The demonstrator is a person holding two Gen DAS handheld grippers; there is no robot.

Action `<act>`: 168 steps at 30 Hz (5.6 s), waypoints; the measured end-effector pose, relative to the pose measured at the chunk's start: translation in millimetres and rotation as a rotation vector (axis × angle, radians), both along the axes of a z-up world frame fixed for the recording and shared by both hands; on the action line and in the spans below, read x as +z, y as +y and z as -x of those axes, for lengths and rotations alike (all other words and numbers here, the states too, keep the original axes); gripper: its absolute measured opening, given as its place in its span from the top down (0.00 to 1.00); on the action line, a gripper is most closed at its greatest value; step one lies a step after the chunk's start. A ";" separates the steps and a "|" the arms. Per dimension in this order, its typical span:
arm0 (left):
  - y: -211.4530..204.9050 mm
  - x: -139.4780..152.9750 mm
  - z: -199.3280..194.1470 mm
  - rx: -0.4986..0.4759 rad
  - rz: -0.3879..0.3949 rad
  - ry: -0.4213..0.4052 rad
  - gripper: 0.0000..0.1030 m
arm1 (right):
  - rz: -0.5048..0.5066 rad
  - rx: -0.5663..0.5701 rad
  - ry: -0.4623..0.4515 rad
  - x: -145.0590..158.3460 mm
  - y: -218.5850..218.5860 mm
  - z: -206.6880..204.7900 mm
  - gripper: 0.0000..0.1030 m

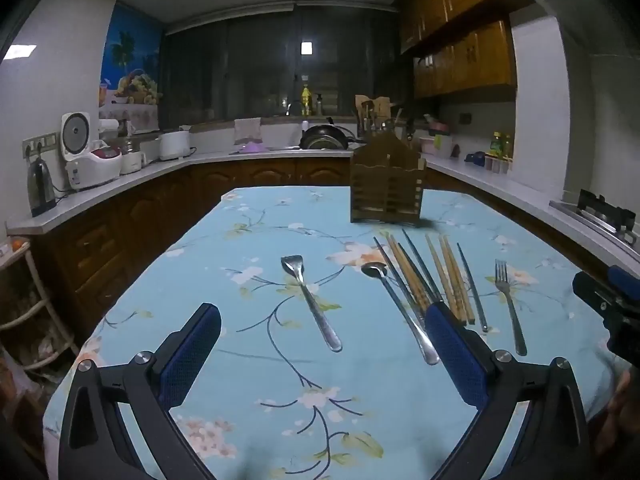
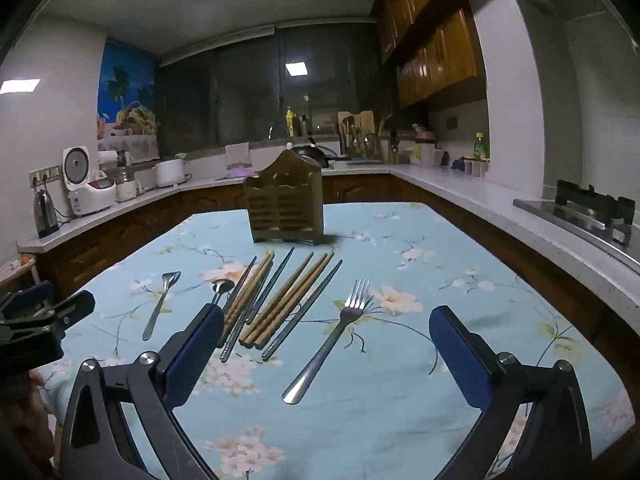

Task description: Organize utensils

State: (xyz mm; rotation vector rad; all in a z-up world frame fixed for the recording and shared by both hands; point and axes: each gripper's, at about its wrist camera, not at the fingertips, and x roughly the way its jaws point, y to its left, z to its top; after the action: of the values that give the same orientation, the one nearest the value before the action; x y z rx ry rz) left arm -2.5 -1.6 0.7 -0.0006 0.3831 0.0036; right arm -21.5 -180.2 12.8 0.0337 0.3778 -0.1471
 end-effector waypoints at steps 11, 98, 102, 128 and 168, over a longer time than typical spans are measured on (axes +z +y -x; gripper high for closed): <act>2.0 -2.3 -0.5 -0.010 0.018 0.027 0.01 | -0.008 0.016 -0.017 11.8 -0.3 8.4 0.00; 14.8 18.1 -165.1 -0.204 0.202 0.423 0.27 | -0.365 0.053 0.311 -19.4 -80.7 -115.6 0.02; 14.6 7.5 -201.3 -0.219 0.215 0.502 0.36 | -0.360 0.052 0.377 -26.0 -90.2 -142.0 0.14; 24.7 -16.6 -260.5 -0.324 0.305 0.574 0.99 | -0.364 0.107 0.456 -21.1 -98.4 -171.8 0.98; 62.1 145.3 -317.3 -0.282 0.202 0.077 1.00 | -0.081 0.073 -0.097 145.0 -77.4 -296.5 0.98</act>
State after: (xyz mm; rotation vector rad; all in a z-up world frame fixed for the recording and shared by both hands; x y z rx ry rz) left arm 314.8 60.6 146.1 -0.1461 0.4562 -0.3139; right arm 275.0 -257.6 157.8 0.1068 0.2874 -0.0581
